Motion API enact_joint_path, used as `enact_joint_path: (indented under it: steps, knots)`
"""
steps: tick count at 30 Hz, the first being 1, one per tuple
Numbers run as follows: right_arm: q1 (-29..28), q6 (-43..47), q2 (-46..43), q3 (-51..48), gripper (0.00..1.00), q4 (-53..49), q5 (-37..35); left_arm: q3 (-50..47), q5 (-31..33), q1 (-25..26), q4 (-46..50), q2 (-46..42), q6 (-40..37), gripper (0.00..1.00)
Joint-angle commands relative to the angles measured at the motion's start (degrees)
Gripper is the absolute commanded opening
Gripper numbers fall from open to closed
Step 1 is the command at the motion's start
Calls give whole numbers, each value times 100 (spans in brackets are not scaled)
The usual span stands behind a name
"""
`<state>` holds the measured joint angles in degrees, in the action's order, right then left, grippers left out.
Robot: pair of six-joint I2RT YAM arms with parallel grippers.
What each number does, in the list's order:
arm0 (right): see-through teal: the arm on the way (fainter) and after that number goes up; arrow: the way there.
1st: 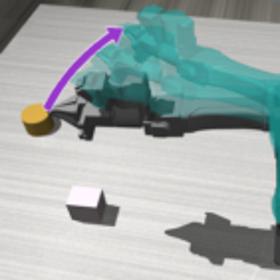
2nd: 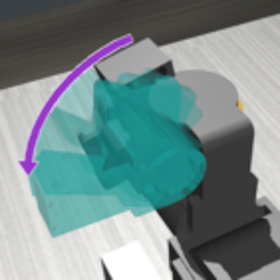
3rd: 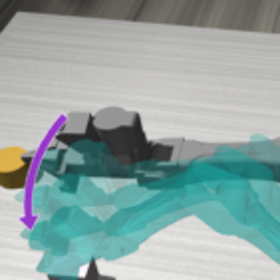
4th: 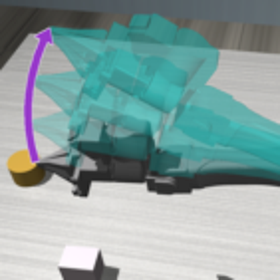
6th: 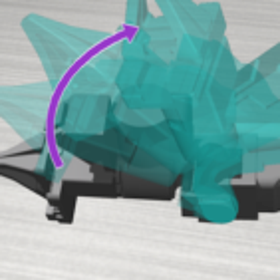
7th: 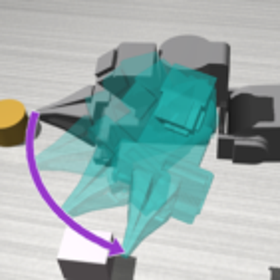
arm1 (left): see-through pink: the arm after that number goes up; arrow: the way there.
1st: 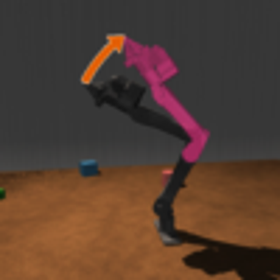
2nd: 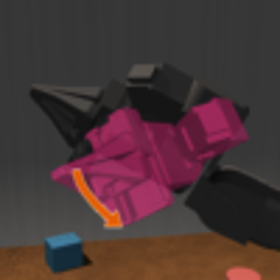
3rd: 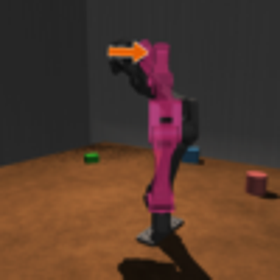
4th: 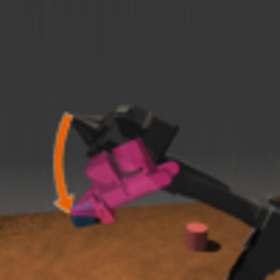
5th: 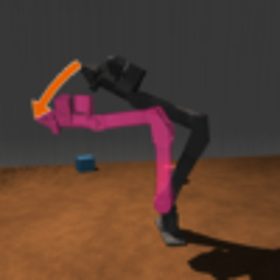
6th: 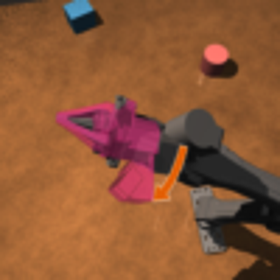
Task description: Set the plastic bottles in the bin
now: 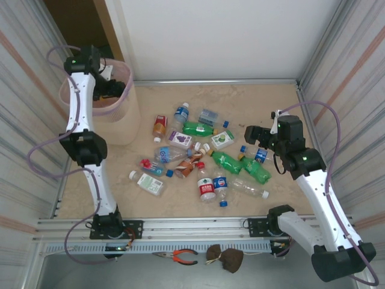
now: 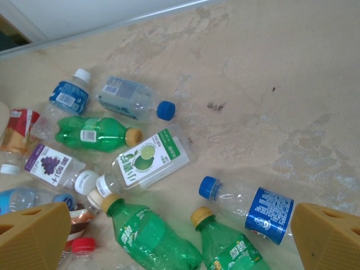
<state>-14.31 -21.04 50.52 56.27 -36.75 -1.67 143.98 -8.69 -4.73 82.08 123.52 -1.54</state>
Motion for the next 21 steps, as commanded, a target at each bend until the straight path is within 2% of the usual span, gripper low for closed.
enact_joint_path:
  steps: [1,8,11,15,21]
  knots:
    - [-56,-137,-17,243,99,-139,0,312,-354,51,-92,-574,47,76]
    - [-64,-118,-1,390,99,-199,9,316,-770,110,-432,-1198,189,73]
    - [-64,-135,-10,409,99,-201,18,331,-694,311,-504,-1378,174,73]
    - [-64,-155,-27,402,99,-235,18,324,-480,691,-542,-1548,198,72]
    - [-69,-158,-56,393,99,-279,13,256,237,1677,-552,-1560,94,72]
